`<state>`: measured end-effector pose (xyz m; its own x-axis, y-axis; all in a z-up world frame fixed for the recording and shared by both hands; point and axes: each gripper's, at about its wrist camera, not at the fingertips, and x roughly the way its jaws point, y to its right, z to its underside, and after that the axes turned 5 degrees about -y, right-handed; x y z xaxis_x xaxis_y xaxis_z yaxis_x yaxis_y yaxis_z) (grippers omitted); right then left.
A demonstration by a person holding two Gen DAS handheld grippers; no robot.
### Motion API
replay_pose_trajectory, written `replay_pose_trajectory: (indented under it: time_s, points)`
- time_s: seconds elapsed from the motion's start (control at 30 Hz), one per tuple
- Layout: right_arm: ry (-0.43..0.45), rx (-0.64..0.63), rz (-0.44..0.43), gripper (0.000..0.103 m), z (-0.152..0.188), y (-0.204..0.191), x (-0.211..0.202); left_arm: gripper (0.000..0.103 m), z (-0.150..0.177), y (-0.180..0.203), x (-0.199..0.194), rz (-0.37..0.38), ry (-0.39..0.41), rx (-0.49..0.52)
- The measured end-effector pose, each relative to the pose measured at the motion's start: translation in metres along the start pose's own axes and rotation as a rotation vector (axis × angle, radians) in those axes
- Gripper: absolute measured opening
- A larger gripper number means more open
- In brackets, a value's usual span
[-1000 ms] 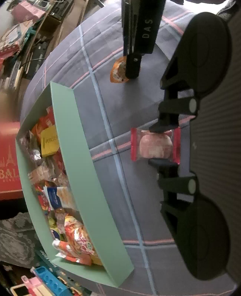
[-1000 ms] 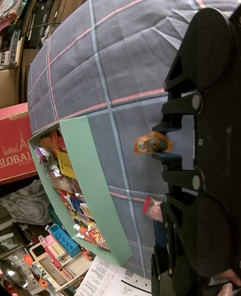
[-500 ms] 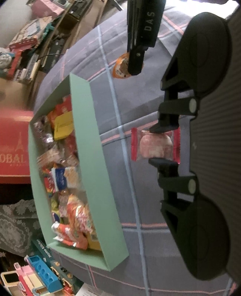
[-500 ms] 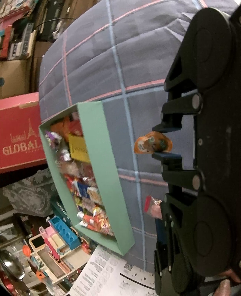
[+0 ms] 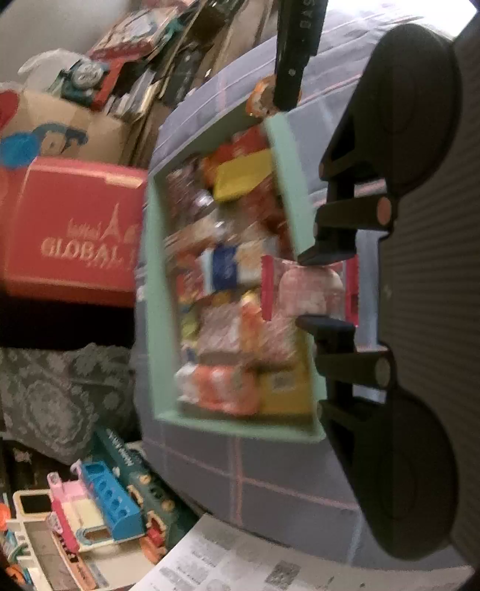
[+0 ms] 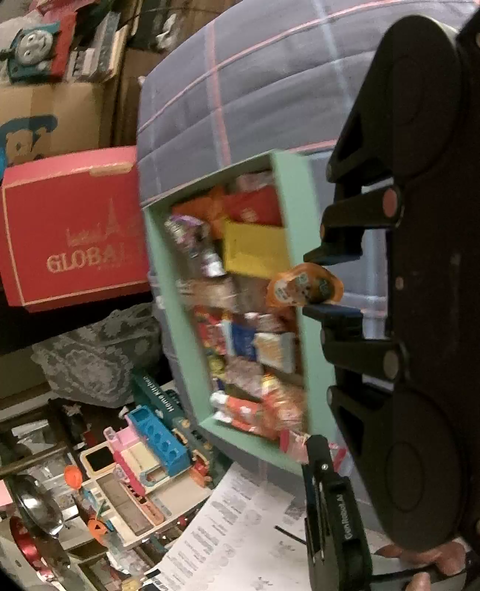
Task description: Organize snacks
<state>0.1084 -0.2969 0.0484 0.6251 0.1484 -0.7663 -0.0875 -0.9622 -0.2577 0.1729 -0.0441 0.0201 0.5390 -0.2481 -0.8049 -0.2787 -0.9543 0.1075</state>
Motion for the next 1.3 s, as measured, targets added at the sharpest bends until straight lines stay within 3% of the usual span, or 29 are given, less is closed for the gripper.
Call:
replay_pose_trajectory:
  time_s: [0.37,0.47,0.5,0.53,0.57,0.6,0.67,0.73,0.97,1.3]
  points:
    - [-0.009,0.004,-0.036,0.022,-0.061,-0.014,0.053,0.028,-0.066,-0.022,0.043,-0.02,0.002,-0.027]
    - [-0.006,0.006,-0.044,0.03,-0.069,-0.016,0.064,0.033,-0.076,-0.021,0.055,-0.035,0.004,-0.036]
    - [-0.003,0.007,-0.041,0.047,-0.071,-0.016,0.065,0.04,-0.079,-0.021,0.059,-0.05,0.005,-0.046]
    - [0.0,0.01,-0.034,0.074,-0.071,-0.016,0.067,0.059,-0.08,-0.021,0.062,-0.061,0.001,-0.055]
    - [0.007,0.018,-0.026,0.085,-0.072,-0.015,0.067,0.075,-0.08,-0.021,0.064,-0.069,0.001,-0.062]
    - [0.019,0.025,-0.019,0.094,-0.07,-0.014,0.065,0.081,-0.079,-0.022,0.065,-0.079,0.006,-0.066]
    - [0.026,0.028,-0.01,0.095,-0.068,-0.012,0.063,0.098,-0.074,-0.021,0.067,-0.093,0.006,-0.063]
    - [0.015,0.027,0.0,0.101,-0.064,-0.009,0.063,0.102,-0.068,-0.02,0.068,-0.108,-0.005,-0.061]
    - [0.001,0.029,0.014,0.103,-0.048,-0.007,0.05,0.103,-0.047,-0.023,0.059,-0.093,-0.043,-0.097]
    - [-0.004,0.04,0.015,0.103,-0.022,-0.011,0.014,0.103,-0.009,-0.024,0.017,-0.091,-0.048,-0.139]
